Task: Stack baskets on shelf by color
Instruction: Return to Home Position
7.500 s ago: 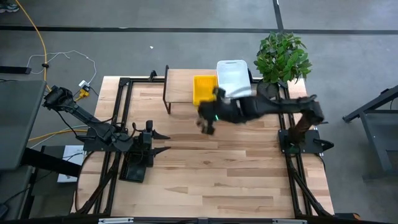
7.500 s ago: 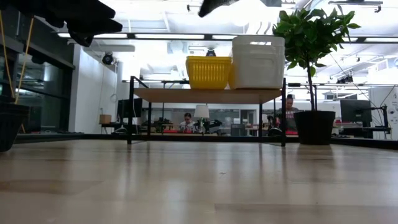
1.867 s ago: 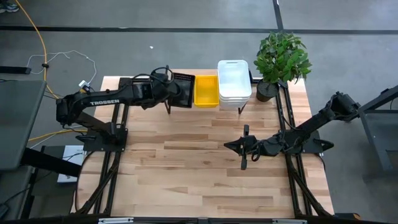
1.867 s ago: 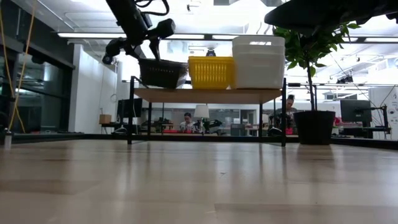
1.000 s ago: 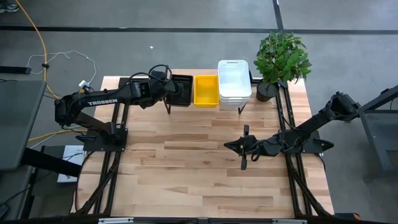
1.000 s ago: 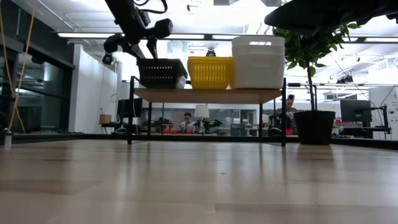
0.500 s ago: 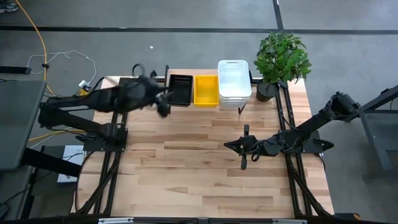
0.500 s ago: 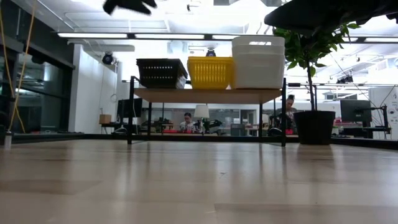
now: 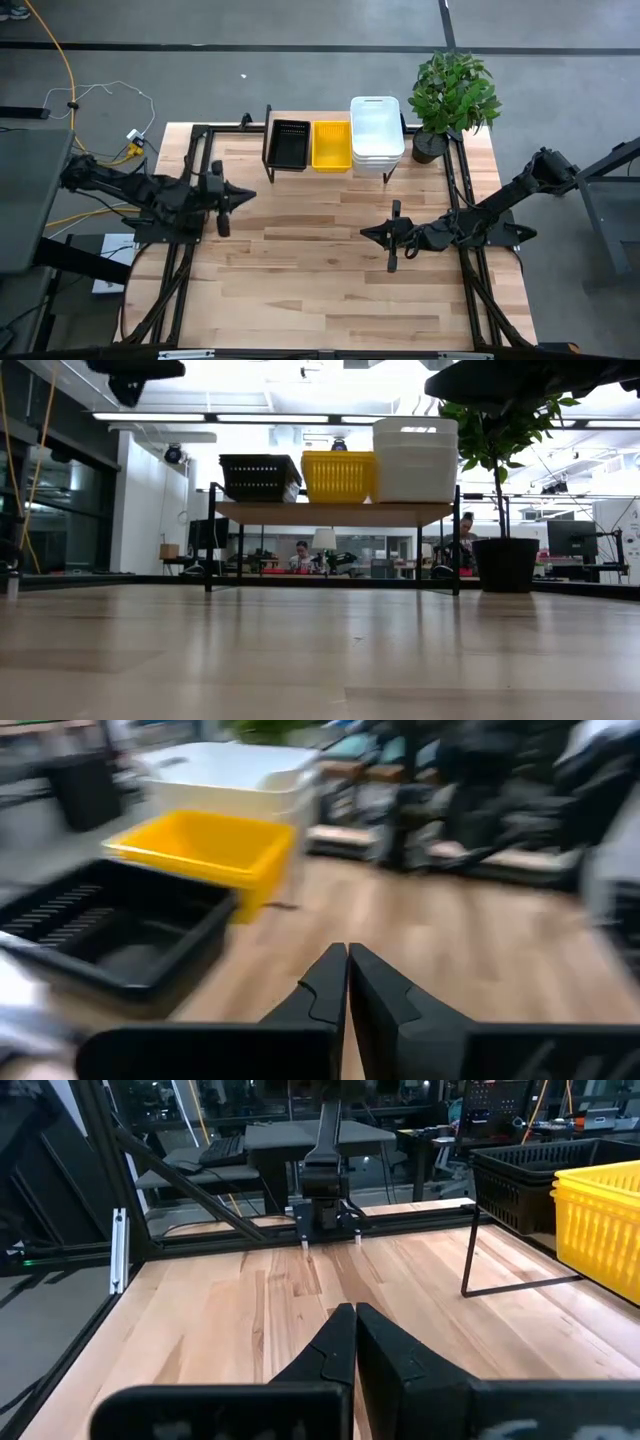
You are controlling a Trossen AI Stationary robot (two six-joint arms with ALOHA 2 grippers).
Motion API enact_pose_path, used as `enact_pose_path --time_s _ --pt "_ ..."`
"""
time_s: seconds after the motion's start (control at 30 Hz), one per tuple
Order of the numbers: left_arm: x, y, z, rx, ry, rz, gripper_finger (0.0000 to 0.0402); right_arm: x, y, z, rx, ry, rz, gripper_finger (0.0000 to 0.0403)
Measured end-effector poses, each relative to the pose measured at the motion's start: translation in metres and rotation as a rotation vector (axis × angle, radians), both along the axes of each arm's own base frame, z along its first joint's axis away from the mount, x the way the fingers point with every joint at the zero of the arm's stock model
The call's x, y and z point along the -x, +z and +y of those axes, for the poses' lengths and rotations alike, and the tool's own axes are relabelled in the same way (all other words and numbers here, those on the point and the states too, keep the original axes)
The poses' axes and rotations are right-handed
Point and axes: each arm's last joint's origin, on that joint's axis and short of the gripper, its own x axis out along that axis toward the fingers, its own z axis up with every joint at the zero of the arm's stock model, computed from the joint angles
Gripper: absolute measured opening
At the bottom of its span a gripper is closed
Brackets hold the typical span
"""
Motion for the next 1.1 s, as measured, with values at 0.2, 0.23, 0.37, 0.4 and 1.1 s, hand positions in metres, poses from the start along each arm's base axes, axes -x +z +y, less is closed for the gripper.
enact_pose_path --time_s 0.2,0.23,0.37,0.4,1.1 --pt "0.005 -0.046 0.003 0.056 -0.205 -0.128 0.0001 -0.002 0.001 -0.004 0.01 -0.016 -0.004 0.0" --pt "0.005 -0.055 0.004 0.064 -0.221 -0.13 0.0001 -0.002 0.001 -0.005 0.005 -0.02 -0.004 0.0" --pt "0.005 -0.081 0.006 0.097 -0.235 -0.146 0.0 -0.003 -0.002 -0.007 0.003 -0.032 0.022 0.0" --pt "0.005 -0.085 0.006 0.099 -0.24 -0.156 0.0 -0.003 -0.003 -0.007 0.005 -0.033 0.028 0.0" --pt "0.011 -0.134 0.008 0.093 -0.196 -0.167 0.0 0.009 0.0 -0.013 0.027 -0.129 0.086 0.0"
